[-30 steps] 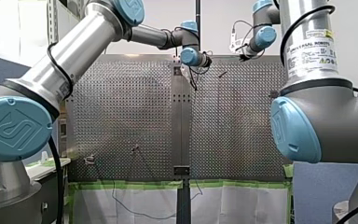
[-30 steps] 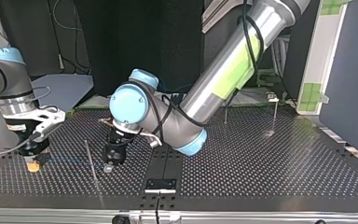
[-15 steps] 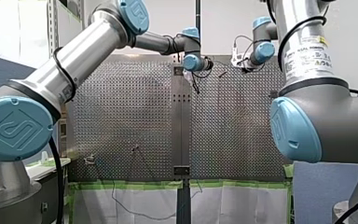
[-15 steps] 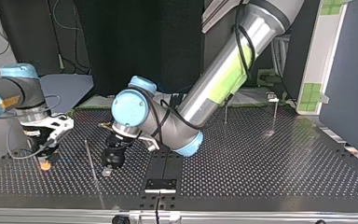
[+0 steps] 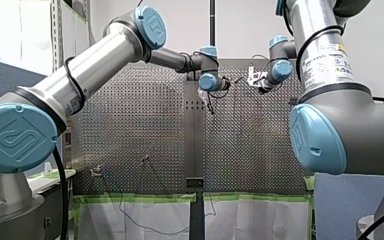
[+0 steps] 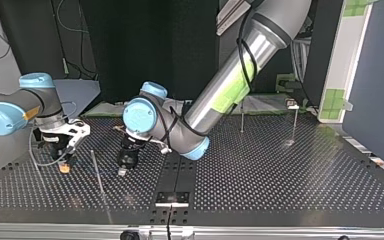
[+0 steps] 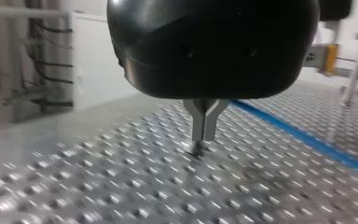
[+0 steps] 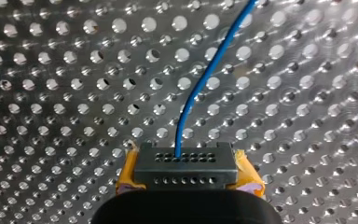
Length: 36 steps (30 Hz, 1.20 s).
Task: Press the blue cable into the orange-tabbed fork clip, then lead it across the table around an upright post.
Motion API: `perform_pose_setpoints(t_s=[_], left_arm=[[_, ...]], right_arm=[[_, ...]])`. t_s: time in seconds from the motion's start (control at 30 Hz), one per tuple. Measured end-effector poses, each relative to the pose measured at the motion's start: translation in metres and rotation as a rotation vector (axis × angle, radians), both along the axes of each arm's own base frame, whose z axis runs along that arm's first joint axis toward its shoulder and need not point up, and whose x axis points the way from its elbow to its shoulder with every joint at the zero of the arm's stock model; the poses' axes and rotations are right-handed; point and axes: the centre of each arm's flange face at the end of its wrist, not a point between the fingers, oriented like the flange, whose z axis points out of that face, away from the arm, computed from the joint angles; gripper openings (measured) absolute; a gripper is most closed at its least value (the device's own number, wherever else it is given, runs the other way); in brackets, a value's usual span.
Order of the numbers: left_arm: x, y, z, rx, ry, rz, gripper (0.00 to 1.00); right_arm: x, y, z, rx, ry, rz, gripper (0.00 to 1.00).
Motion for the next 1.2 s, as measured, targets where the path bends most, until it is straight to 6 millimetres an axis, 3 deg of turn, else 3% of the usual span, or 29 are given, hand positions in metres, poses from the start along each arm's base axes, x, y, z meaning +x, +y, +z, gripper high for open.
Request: perform_pose_setpoints(t_s=[0.3, 0.33, 0.37, 0.4, 0.47, 0.5, 0.57, 0.83, 1.2], left_arm=[[-0.008, 0.000, -0.014, 0.110, 0.031, 0.019, 0.00], [-0.009, 0.000, -0.015, 0.121, 0.034, 0.019, 0.18], [-0.010, 0.000, -0.016, 0.135, 0.039, 0.018, 0.29], [-0.011, 0.000, -0.017, 0.146, 0.044, 0.019, 0.29], [-0.013, 0.001, -0.018, 0.168, 0.052, 0.023, 0.52], [-0.014, 0.002, -0.019, 0.179, 0.056, 0.027, 0.52], [-0.017, 0.002, -0.021, 0.204, 0.064, 0.037, 0.65], [-0.026, 0.003, -0.026, 0.286, 0.093, 0.026, 0.77], [-0.033, 0.009, -0.020, 0.258, 0.173, -0.056, 0.79]], right_arm=[[-0.001, -0.003, -0.010, 0.015, 0.006, -0.003, 0.00], [-0.001, -0.004, -0.011, 0.017, 0.006, -0.003, 0.00], [-0.001, -0.004, -0.012, 0.019, 0.007, -0.003, 0.00], [-0.001, -0.004, -0.013, 0.019, 0.008, -0.003, 0.00], [-0.001, -0.005, -0.014, 0.021, 0.009, -0.003, 0.00], [-0.001, -0.005, -0.015, 0.022, 0.009, -0.003, 0.00], [-0.001, -0.005, -0.016, 0.023, 0.009, -0.003, 0.00], [-0.001, -0.005, -0.017, 0.025, 0.010, -0.002, 0.00], [-0.001, -0.005, -0.017, 0.025, 0.010, -0.001, 0.00]])
